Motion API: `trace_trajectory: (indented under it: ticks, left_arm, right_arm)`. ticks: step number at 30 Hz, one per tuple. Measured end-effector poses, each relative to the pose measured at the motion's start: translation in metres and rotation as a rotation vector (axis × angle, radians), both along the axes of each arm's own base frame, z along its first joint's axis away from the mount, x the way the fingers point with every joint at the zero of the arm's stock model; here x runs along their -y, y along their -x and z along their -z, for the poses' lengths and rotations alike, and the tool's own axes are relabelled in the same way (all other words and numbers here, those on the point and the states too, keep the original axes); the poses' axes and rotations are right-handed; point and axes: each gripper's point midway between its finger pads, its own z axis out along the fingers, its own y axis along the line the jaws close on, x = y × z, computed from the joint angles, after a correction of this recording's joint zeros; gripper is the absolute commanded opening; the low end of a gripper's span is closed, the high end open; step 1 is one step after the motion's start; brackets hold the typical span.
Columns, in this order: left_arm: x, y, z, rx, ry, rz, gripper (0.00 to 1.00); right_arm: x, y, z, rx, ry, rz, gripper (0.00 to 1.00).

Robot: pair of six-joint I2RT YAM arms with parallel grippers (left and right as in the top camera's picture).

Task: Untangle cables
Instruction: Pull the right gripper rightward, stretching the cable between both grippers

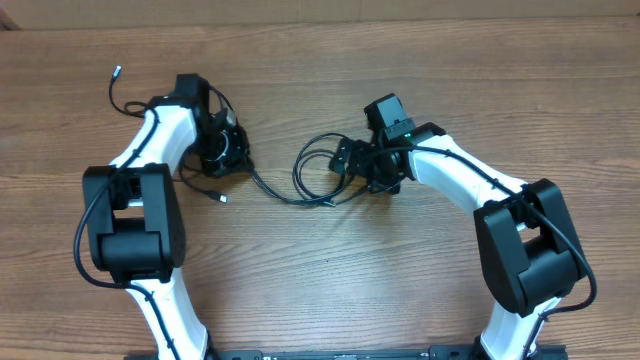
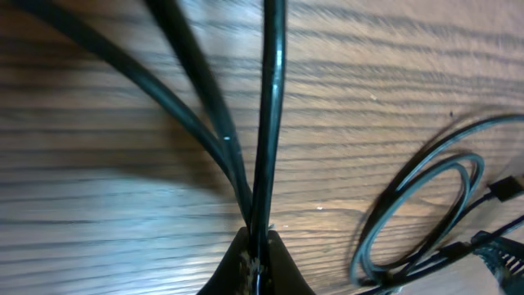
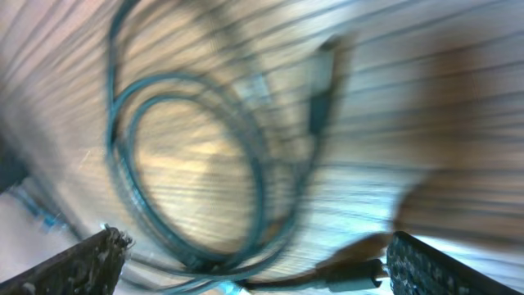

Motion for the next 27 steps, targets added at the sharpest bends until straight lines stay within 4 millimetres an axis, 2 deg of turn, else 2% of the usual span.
trace_trajectory:
  ticks: [4,7,11,14,16,20,27]
  left_arm:
    - [0.025,0.004,0.000,0.000,-0.006,0.055,0.04]
    - [0.049,0.008,0.000,0.013,-0.008,0.117,0.04]
    - [0.074,0.013,0.000,0.037,-0.003,0.198,0.04]
    - [0.087,0.014,-0.002,0.081,0.009,0.290,0.04]
    - [0.088,0.014,-0.002,0.093,0.009,0.315,0.04]
    - [0.081,0.012,-0.002,0.101,0.007,0.315,0.04]
    - [0.051,0.006,0.002,0.089,-0.046,0.266,0.04]
  right_arm:
    - [-0.007,0.015,0.003,-0.028,0.007,-0.058,1.00]
    - [-0.001,0.027,0.014,-0.087,0.069,-0.035,1.00]
    - [0.013,0.035,0.020,-0.156,0.152,0.028,1.00]
    - [0.046,0.054,0.025,-0.283,0.263,0.092,1.00]
    - [0.084,0.068,0.031,-0.376,0.381,0.154,1.00]
    - [0.135,0.074,0.026,-0.448,0.509,0.238,1.00]
    - [0.188,0.080,0.017,-0.472,0.699,0.370,1.00]
